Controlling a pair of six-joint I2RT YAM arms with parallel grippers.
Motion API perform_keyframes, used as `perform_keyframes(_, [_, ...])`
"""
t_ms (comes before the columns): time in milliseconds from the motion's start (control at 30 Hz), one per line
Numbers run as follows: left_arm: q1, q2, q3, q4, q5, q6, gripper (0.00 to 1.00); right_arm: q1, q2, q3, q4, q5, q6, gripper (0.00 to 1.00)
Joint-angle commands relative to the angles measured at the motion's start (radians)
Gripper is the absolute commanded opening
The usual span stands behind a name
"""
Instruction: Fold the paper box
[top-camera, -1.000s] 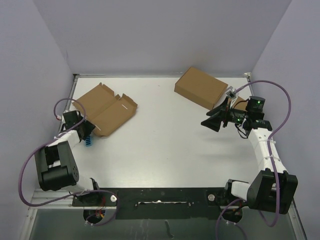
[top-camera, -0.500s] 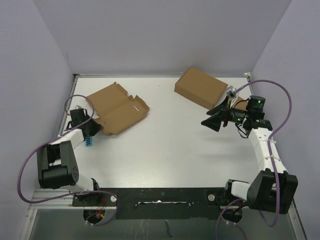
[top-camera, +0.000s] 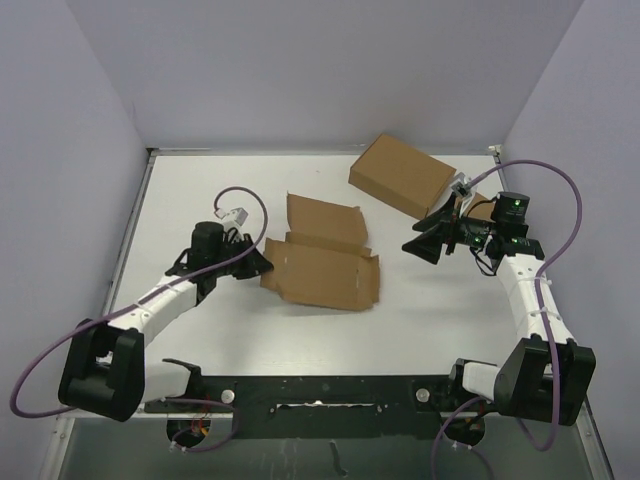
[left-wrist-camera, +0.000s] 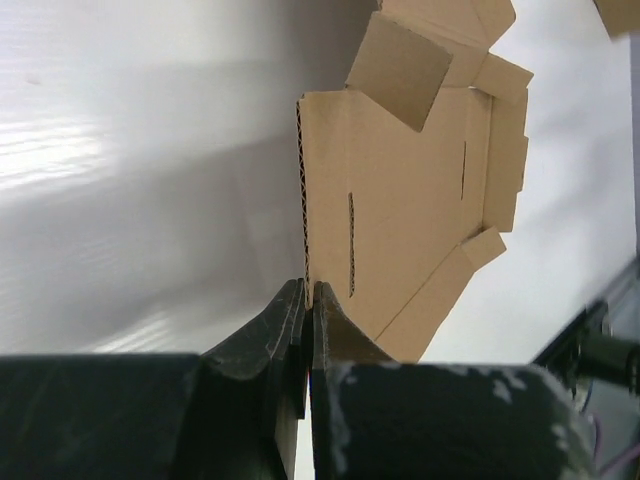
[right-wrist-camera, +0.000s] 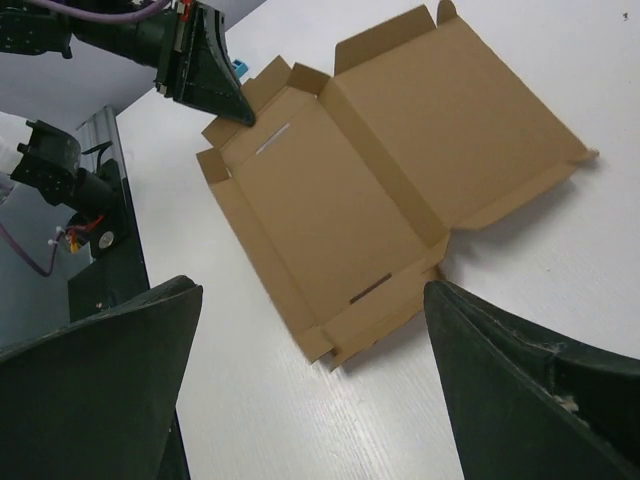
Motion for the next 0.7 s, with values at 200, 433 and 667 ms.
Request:
perform_keyframes(200, [-0.133,0.200,0.197,-0.055,0.235,0.308,0.00,0.006,0.004,0.046,-0.002,-0.026,-0.036,0.98])
perform_keyframes(433, [-0.145,0.452,0.591,-0.478,0.167,0.521,0.05,0.006,0.009,0.047,-0.005,-0.017,-0.040,0.98])
perform_keyframes(667, [-0.149,0.535,0.824,-0.579,0.009,0.513,0.54,0.009,0.022,0.051,-0.022,-0.011,-0.060,0.98])
